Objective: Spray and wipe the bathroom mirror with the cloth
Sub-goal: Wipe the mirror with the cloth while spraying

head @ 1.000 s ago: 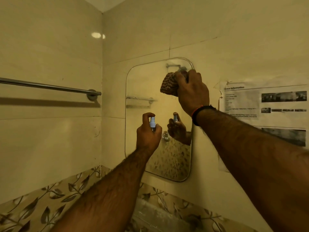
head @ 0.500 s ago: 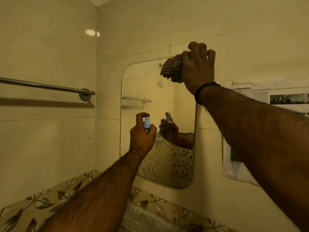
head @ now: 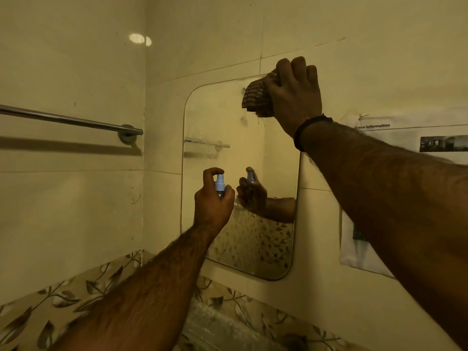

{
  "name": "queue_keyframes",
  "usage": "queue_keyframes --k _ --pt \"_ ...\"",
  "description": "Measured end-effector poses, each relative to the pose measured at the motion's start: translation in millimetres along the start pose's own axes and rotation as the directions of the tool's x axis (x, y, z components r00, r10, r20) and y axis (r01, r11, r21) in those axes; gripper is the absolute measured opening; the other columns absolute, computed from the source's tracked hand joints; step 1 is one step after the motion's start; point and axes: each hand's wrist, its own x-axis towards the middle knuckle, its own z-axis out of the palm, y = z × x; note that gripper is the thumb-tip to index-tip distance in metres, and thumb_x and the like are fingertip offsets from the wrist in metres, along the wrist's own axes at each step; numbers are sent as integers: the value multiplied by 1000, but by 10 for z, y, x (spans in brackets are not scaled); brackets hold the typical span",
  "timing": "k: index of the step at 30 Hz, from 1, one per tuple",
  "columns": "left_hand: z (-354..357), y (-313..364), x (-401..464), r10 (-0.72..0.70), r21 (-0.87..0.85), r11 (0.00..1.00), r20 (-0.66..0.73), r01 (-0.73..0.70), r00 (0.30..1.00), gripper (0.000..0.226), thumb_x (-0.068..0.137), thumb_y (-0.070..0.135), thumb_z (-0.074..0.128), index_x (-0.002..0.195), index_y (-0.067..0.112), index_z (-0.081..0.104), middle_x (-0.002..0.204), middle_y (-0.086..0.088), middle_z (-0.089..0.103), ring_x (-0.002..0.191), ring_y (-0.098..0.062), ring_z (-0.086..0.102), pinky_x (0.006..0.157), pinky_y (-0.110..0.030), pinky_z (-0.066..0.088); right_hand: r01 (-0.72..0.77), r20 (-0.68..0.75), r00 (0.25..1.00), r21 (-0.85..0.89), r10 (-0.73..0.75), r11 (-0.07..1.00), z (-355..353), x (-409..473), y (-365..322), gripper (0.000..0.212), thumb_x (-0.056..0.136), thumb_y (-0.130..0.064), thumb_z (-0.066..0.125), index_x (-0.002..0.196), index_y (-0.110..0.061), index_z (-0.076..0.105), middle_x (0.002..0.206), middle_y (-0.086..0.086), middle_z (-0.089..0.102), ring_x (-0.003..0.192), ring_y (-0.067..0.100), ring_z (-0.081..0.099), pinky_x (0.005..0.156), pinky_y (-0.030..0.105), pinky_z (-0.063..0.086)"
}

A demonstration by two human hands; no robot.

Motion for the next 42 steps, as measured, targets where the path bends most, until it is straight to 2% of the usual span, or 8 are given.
queue_keyframes --k 8,17,20,25,30,33,36,42 --pt "48 -81 -54 -11 13 1000 2 11 1000 44 90 21 65 124 32 39 87 -4 61 62 -13 60 53 -15 42 -11 -29 999 61 13 998 170 -174 -115 50 95 -35 52 132 -1 47 136 21 44 125 40 39 101 48 33" --pt "170 -116 -164 -26 8 1000 20 26 999 44 91 24 65 122 37 37 83 2 59 63 -14 62 54 -18 48 33 -45 999 61 -31 998 337 -508 -251 50 91 -30 59 131 -3 49 136 23 47 123 40 45 104 50 34" --pt "170 -137 -221 -19 9 1000 19 19 1000 44 91 22 64 123 35 37 80 5 57 63 -14 61 55 -19 48 51 -40 998 79 -48 996 399 -696 -325 51 89 -31 62 130 -4 49 134 22 48 120 39 47 100 49 37" --pt "151 -132 -280 -11 34 999 4 10 1000 42 90 20 63 123 32 39 84 -6 61 62 -15 59 53 -21 46 75 5 997 97 -76 992 470 -1050 -490 57 83 -32 69 129 -6 51 129 20 52 117 37 48 100 49 36" --pt "110 -153 -375 10 90 996 -5 -10 1000 39 91 19 61 123 27 41 80 -5 59 56 -10 54 46 -10 36 109 66 991 124 -118 986 498 -1389 -641 64 75 -35 73 129 -8 50 127 18 52 118 37 47 104 51 31" --pt "96 -181 -449 17 109 994 -1 -17 1000 40 91 18 61 124 25 41 76 -2 57 54 -10 53 42 -8 38 128 69 988 156 -140 979 495 -1571 -715 65 75 -40 70 128 -7 50 124 17 52 116 36 46 102 50 28" --pt "68 -217 -517 15 136 991 -5 -14 1000 40 91 19 61 124 25 41 74 0 56 54 -10 53 41 -10 38 147 55 986 169 -159 974 505 -1733 -775 59 75 -40 66 123 -6 54 118 16 55 113 36 47 99 49 29" --pt "1 -285 -657 -28 143 989 -1 28 1000 40 89 17 61 123 27 41 79 -5 60 58 -15 57 49 -21 42 187 -25 982 181 -185 966 622 -2117 -896 39 86 -24 53 120 -5 57 111 16 58 107 35 48 97 50 35"
